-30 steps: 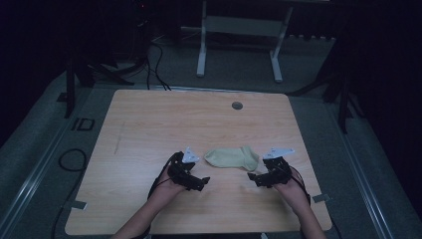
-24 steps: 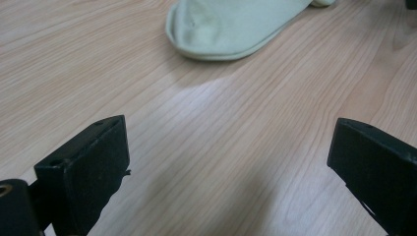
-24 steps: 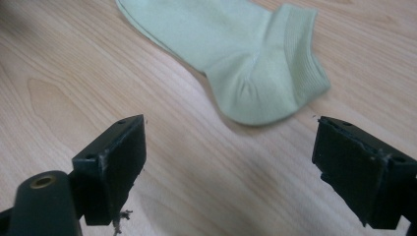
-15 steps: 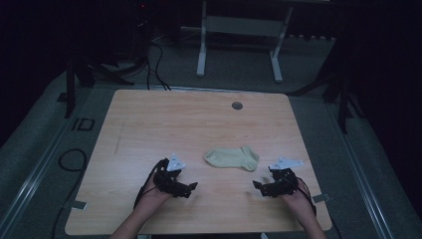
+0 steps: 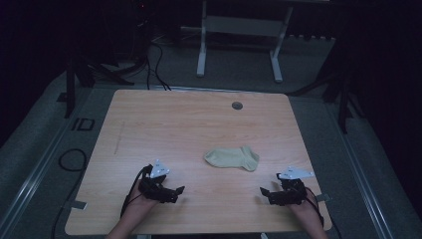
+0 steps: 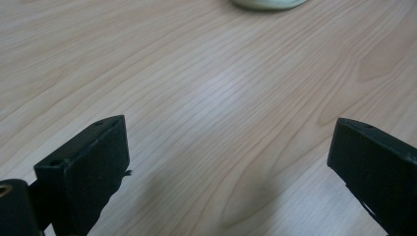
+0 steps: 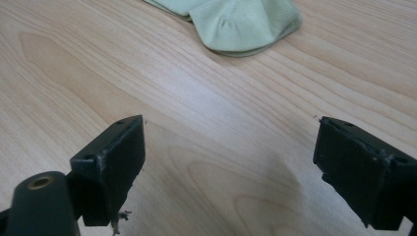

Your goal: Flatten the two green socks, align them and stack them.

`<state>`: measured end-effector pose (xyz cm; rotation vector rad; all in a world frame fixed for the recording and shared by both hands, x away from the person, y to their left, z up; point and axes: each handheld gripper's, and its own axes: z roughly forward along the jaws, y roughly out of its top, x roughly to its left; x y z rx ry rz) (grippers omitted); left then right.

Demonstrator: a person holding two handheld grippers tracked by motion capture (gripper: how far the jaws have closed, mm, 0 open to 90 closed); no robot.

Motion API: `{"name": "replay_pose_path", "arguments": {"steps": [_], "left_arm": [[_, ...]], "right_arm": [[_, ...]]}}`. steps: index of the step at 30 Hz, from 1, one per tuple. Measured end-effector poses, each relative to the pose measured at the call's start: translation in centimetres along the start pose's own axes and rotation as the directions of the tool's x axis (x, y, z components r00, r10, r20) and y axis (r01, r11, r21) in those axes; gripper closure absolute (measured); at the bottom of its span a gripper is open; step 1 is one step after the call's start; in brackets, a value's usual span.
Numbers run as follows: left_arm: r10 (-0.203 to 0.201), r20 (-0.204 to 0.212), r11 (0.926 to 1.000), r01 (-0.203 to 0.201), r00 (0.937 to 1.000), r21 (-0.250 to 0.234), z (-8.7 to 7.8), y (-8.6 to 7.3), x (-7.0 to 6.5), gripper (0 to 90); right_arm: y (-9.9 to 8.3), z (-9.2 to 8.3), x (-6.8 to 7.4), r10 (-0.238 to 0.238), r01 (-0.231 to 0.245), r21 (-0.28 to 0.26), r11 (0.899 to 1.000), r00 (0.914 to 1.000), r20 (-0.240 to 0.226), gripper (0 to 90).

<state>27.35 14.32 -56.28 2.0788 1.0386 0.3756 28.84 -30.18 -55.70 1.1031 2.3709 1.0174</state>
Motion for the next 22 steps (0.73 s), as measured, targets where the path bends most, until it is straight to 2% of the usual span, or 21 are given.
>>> {"name": "replay_pose_path", "arguments": {"steps": [4,8,11,14,17,22], "left_arm": [[-0.017,-0.006,0.9999,0.017,0.9998,-0.002,-0.2,-0.7,0.4,2.1],[-0.037,-0.004,0.9991,0.037,0.9993,-0.022,-0.6,-1.2,0.8,2.1],[-0.056,-0.003,0.9977,0.055,0.9984,-0.04,-0.6,-1.4,1.0,2.1],[-0.045,-0.011,0.9979,0.044,0.9989,-0.048,-0.8,-1.4,1.0,2.1],[-0.054,-0.018,0.9968,0.053,0.9984,-0.06,-1.0,-1.6,1.0,2.1],[-0.047,-0.028,0.9975,0.045,0.9985,-0.055,-1.0,-2.0,0.9,2.1]], "right_arm": [[-0.7,-0.6,-0.3,0.022,-0.022,-0.002,1.0,0.9995,0.025,12.1],[-1.4,-1.1,-0.7,0.052,-0.052,-0.015,0.999,0.9979,0.038,12.1],[-1.7,-1.5,-0.8,0.059,-0.057,-0.029,0.998,0.9969,0.052,12.1],[-1.9,-1.4,-1.0,0.064,-0.062,-0.029,0.998,0.9964,0.057,12.1],[-2.1,-1.4,-1.1,0.062,-0.06,-0.032,0.998,0.9959,0.065,12.1],[-2.2,-1.3,-1.3,0.064,-0.062,-0.03,0.998,0.9951,0.075,12.1]]}}
